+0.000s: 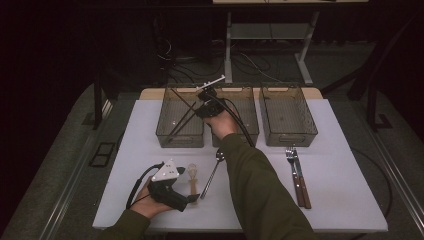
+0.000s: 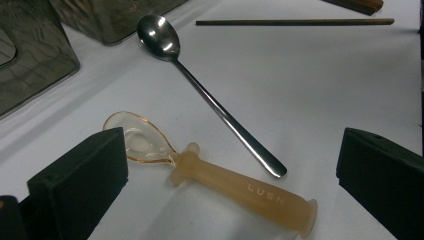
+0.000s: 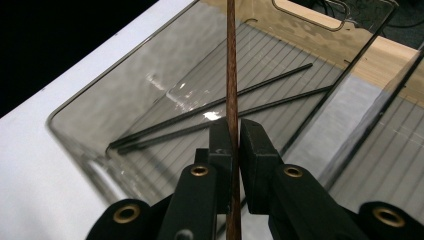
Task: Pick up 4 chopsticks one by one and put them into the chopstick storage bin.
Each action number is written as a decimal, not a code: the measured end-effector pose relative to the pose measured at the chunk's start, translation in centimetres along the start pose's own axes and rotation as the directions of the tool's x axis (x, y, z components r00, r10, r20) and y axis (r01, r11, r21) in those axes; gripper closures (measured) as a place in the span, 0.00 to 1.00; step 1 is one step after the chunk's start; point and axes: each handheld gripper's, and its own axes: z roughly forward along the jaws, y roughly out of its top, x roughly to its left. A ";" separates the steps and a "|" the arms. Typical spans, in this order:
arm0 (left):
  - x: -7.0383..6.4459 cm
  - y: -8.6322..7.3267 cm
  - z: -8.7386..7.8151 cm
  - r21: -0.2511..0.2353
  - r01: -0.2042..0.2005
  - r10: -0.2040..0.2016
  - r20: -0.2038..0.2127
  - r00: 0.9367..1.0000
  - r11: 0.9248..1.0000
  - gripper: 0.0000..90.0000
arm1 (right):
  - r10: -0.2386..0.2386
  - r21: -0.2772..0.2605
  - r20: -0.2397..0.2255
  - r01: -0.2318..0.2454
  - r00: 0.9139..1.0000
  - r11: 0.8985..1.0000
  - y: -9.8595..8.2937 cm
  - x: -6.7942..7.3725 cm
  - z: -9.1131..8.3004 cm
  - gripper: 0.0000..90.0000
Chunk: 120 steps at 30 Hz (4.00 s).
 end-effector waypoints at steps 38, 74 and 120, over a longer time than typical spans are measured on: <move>0.1 0.1 -0.4 -0.005 -0.009 0.009 0.004 1.000 1.000 0.00 | -0.057 -0.032 -0.041 0.056 0.998 0.998 0.5 1.3 1.0 0.45; 0.1 -0.1 -0.2 -0.026 0.006 -0.005 0.008 1.000 1.000 0.00 | -0.136 -0.128 -0.123 0.120 0.983 0.984 -9.4 -2.2 -9.0 0.32; 0.2 -0.1 -0.1 0.001 0.012 -0.012 0.011 1.000 1.000 0.00 | -0.082 0.007 -0.115 0.083 0.990 0.996 -25.6 -6.1 -16.8 0.56</move>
